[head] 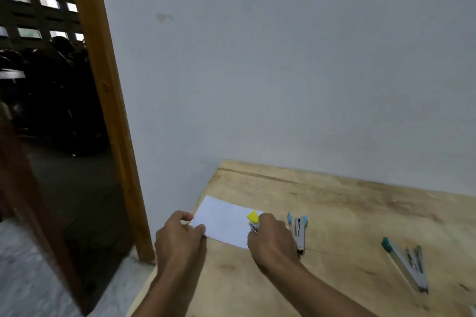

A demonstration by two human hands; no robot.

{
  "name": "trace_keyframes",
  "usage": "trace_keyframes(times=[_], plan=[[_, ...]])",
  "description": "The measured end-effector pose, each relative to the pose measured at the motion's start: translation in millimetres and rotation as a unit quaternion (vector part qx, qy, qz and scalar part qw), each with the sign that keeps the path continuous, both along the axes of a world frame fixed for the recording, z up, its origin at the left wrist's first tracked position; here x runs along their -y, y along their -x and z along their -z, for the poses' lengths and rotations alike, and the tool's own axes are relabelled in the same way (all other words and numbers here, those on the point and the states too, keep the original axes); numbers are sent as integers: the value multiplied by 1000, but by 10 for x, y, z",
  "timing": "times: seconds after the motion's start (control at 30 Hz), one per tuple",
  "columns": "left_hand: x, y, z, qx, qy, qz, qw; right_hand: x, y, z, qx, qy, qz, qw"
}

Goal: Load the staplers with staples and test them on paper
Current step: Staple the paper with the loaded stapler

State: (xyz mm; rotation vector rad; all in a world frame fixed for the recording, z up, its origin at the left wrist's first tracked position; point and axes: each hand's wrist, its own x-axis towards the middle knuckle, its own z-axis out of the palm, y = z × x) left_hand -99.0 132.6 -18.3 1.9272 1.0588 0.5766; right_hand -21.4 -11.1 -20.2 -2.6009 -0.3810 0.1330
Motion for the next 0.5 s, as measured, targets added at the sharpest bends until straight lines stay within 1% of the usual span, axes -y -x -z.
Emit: trace_keyframes(times=[0.17,0.23,0.3,0.33,0.4,0.43,0.5], plan=[[-23,-8,43,-19,-44,-1,999,-58,-49,67,7,5,-25,1000],[-55,2,60,-17,-41,7,999,-49,-70,95,-6,-15,-23,1000],[-51,27,56,-5,-34,8,999,-16,-32,74,-8,-54,-27,998],[-31,50,41,8,-35,2,999,8,-11,55,-3,-73,-28,997],[68,100,-31,61,-54,-6,997,88,20,-86,1,-113,-25,993],[177,128,-78,92,-68,6,993,175,6,-176,-4,-139,-18,990],[412,151,-140,136,-92,57,985,333,-114,-341,-42,-207,-7,977]])
